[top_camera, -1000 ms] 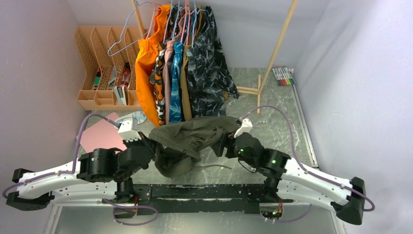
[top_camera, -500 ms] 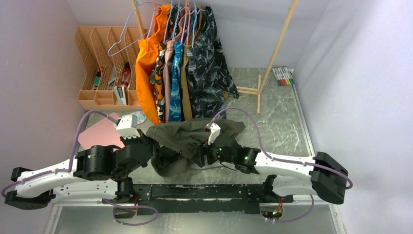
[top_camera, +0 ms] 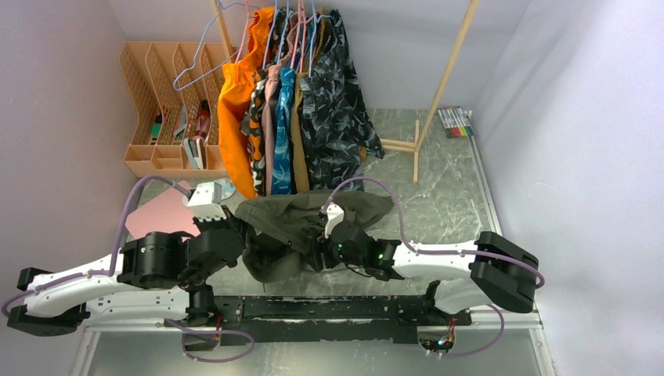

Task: Place the shorts on the hanger
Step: Adjust the shorts at the center of the board.

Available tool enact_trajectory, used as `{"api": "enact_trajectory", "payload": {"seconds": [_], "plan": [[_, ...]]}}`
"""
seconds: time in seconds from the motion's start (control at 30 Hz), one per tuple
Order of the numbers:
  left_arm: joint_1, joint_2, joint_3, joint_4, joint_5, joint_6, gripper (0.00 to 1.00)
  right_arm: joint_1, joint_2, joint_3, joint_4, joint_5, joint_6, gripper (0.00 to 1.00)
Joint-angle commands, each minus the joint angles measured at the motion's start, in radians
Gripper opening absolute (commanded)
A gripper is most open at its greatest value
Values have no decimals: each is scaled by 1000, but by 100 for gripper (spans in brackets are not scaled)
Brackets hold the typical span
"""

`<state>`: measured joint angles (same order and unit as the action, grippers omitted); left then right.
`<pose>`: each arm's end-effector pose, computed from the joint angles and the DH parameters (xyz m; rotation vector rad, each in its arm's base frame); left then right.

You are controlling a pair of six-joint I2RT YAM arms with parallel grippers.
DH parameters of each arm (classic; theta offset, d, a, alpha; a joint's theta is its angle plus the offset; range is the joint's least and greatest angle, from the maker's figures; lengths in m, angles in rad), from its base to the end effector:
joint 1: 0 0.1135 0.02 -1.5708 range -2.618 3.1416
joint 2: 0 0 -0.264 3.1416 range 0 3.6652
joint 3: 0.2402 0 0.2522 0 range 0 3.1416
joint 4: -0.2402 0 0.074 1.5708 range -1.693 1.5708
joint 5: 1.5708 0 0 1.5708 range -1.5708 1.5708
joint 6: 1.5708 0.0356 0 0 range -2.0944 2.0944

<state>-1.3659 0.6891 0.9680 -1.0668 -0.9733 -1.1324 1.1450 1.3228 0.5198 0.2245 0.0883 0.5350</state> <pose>0.0495 -0.0934 0.3398 -0.1970 1.9982 -0.4400 0.1103 0.2356 0.1750 -0.6326 2.1909 0.8517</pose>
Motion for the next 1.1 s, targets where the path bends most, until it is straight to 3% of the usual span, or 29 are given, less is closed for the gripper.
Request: {"api": "enact_trajectory", "payload": {"seconds": [0.0, 0.1, 0.23, 0.37, 0.57, 0.8, 0.87, 1.07], "plan": [[1, 12, 43, 25, -40, 34, 7, 4, 24, 21, 82, 68, 25, 61], [1, 30, 53, 21, -37, 35, 7, 4, 46, 29, 116, 59, 27, 56], [1, 49, 69, 30, -28, 51, 7, 4, 26, 44, 104, 86, 6, 31], [1, 78, 147, 49, -28, 158, 7, 3, -167, 118, -46, 200, -81, 0], [1, 161, 366, 93, -20, 437, 7, 3, -411, 393, -448, 413, -212, 0], [2, 349, 745, 173, 20, 831, 7, 3, -437, 876, -732, 558, -307, 0], [1, 392, 794, 200, 35, 890, 7, 3, -450, 906, -734, 569, -299, 0], [1, 410, 647, 291, 99, 929, 7, 3, -519, 797, -721, 572, -241, 0]]}}
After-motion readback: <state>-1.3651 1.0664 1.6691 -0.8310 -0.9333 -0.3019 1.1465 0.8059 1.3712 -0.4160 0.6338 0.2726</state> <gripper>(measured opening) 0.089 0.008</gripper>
